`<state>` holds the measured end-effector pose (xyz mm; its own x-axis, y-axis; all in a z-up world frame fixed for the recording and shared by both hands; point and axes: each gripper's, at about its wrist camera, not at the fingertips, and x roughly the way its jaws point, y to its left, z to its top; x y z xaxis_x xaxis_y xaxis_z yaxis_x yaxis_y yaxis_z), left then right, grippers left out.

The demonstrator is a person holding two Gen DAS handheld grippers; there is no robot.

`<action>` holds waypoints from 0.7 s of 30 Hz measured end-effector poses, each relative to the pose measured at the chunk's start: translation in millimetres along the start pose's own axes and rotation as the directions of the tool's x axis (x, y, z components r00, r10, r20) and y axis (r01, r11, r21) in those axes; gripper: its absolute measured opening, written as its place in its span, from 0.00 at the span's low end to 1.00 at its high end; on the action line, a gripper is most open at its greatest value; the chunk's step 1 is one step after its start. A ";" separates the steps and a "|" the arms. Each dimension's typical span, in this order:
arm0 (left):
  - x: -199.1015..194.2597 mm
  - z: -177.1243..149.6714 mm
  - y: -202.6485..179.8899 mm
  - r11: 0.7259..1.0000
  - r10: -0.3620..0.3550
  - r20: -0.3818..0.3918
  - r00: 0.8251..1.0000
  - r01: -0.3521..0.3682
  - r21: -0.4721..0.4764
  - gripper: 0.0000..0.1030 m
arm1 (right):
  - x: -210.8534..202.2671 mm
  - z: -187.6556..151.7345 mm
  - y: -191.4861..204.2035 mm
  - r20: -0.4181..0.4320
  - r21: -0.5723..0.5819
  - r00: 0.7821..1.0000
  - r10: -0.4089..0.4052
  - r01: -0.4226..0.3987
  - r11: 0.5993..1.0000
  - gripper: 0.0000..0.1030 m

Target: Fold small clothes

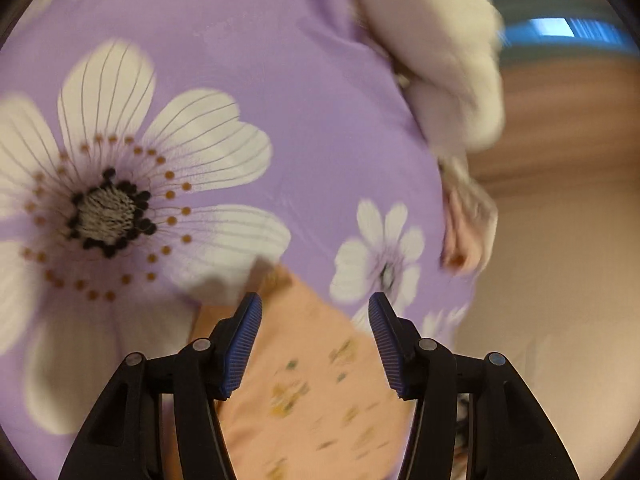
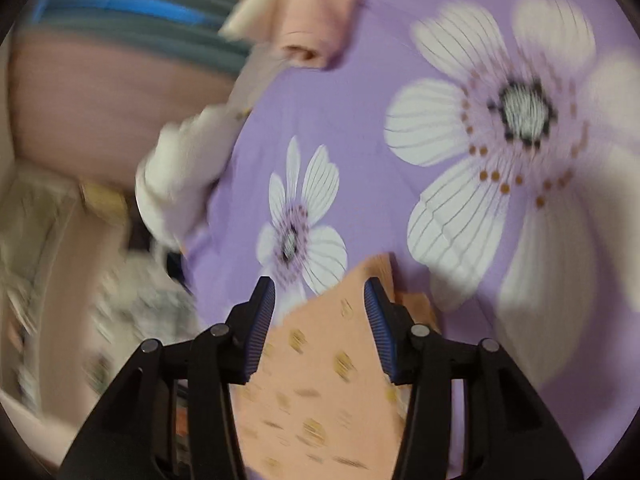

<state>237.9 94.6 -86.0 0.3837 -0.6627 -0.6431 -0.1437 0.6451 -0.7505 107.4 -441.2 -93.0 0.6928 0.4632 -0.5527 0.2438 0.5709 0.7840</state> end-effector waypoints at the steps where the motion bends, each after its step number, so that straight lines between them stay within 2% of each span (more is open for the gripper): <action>1: -5.1 -9.8 -8.6 0.997 0.023 -0.003 1.000 -0.023 0.071 0.52 | -6.0 -7.4 9.1 -0.007 -0.080 0.999 -0.037 0.037 0.996 0.44; 3: -13.8 -32.7 -23.1 0.978 0.067 -0.002 0.998 -0.065 0.196 0.52 | -17.0 -26.4 24.9 -0.001 -0.225 0.994 -0.112 0.109 0.968 0.37; 4: -15.2 -41.0 -28.2 0.969 0.079 0.001 0.997 -0.077 0.234 0.52 | -23.8 -40.6 33.7 0.002 -0.308 0.988 -0.151 0.145 0.940 0.31; 10: -26.4 -103.4 -39.1 0.886 0.164 0.040 0.986 -0.165 0.433 0.49 | -29.8 -104.2 56.0 0.032 -0.532 0.961 -0.275 0.250 0.809 0.22; 13: -22.8 -128.9 -39.0 0.851 0.187 0.043 0.981 -0.184 0.492 0.38 | -24.8 -126.8 55.4 0.029 -0.584 0.952 -0.305 0.264 0.768 0.18; 16: -20.4 -154.7 -31.2 0.823 0.205 0.020 0.979 -0.183 0.538 0.37 | -21.5 -148.2 56.9 0.016 -0.614 0.944 -0.329 0.269 0.742 0.17; 18: -14.3 -167.8 -21.2 0.808 0.244 0.005 0.970 -0.207 0.552 0.37 | -18.1 -159.5 50.1 0.008 -0.627 0.932 -0.362 0.287 0.725 0.17; 21: -9.4 -177.3 -5.1 0.822 0.270 -0.029 0.962 -0.215 0.527 0.36 | -16.2 -170.6 37.3 0.000 -0.625 0.908 -0.419 0.327 0.709 0.16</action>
<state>73.3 30.0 -103.1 0.3044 -0.4744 -0.8260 0.2801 0.8734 -0.3983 -10.5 -311.8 -103.1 0.5266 0.1813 -0.8306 -0.0247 0.9798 0.1983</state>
